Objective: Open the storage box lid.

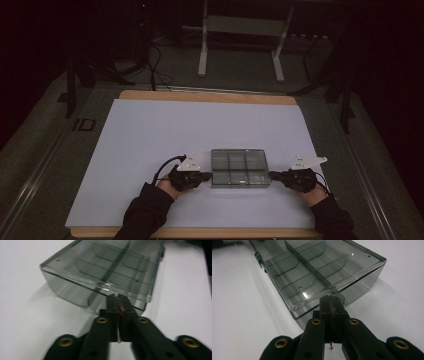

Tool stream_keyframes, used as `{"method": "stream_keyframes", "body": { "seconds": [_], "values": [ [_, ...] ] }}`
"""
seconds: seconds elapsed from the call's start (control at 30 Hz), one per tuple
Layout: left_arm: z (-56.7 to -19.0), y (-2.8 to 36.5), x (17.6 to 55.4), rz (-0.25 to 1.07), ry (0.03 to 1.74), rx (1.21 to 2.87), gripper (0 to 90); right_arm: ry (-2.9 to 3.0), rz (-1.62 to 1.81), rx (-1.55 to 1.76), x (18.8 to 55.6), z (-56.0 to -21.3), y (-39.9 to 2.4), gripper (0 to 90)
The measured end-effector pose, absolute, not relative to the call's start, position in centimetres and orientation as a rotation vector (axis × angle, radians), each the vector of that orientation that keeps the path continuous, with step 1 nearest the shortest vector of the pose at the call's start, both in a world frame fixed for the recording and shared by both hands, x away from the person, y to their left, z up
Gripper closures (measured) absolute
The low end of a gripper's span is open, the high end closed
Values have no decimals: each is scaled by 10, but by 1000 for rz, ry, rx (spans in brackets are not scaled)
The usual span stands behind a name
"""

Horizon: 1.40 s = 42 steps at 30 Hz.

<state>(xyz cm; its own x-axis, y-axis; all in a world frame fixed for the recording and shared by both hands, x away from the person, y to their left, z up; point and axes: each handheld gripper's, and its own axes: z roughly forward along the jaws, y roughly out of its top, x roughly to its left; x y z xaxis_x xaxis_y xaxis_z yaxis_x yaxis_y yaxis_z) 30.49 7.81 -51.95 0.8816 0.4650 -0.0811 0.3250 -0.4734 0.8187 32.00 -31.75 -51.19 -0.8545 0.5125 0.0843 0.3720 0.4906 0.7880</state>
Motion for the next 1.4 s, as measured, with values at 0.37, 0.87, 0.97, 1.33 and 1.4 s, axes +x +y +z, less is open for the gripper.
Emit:
{"method": "stream_keyframes", "body": {
  "seconds": [0.37,0.87,0.97,1.33,1.4],
  "values": [
    [-520,79,315,250,634,2069,674,2524,1282,778,327,-510,-318,708],
    [-513,74,328,302,639,2026,610,2450,1279,747,341,-501,-314,597],
    [-512,73,328,313,638,2029,593,2443,1276,733,343,-501,-313,595],
    [-506,69,337,367,629,2019,584,2431,1271,715,354,-496,-309,595],
    [-505,68,338,371,623,2018,594,2429,1274,716,355,-496,-308,599]
  ]
}}
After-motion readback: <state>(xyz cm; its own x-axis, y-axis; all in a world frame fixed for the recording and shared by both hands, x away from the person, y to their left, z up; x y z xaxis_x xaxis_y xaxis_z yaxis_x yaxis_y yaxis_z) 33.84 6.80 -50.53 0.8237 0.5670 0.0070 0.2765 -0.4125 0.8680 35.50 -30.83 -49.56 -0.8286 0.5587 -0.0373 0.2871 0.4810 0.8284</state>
